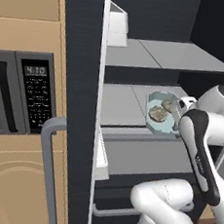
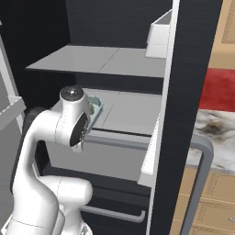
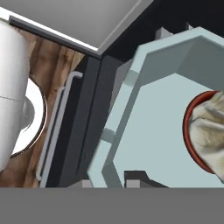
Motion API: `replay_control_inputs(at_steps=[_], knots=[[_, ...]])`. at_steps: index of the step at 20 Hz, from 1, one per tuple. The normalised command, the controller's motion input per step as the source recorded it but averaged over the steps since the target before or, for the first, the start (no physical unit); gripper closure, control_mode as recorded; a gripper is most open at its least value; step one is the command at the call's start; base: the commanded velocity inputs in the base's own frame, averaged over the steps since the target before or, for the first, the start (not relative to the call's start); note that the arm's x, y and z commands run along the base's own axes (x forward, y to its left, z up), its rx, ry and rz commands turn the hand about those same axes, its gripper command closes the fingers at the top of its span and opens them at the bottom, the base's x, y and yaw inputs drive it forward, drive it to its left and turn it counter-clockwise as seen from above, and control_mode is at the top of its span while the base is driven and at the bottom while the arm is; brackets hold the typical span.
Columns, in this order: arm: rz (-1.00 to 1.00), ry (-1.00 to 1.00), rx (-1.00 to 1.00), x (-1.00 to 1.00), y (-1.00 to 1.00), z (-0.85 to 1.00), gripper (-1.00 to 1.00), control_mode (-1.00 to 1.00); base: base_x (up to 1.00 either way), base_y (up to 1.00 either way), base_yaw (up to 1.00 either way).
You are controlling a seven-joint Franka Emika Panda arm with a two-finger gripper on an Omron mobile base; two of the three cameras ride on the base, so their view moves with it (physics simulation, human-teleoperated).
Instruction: Place two dumplings into each of the tupperware containers and then place the containers in the fridge.
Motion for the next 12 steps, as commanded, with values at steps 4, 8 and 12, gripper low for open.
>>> replay_control_inputs(at_steps=[4,8,12], knots=[[0.02,0.00,0.00,0.90,0.07,0.00,1.00,-1.00,0.00,0.00,0.00],[0.01,0.00,0.00,0.96,0.15,-0.19,1.00,-1.00,0.00,0.00,0.00],[0.00,0.00,0.00,0.67,0.06,-0.34,1.00,-1.00,0.00,0.00,0.00]])
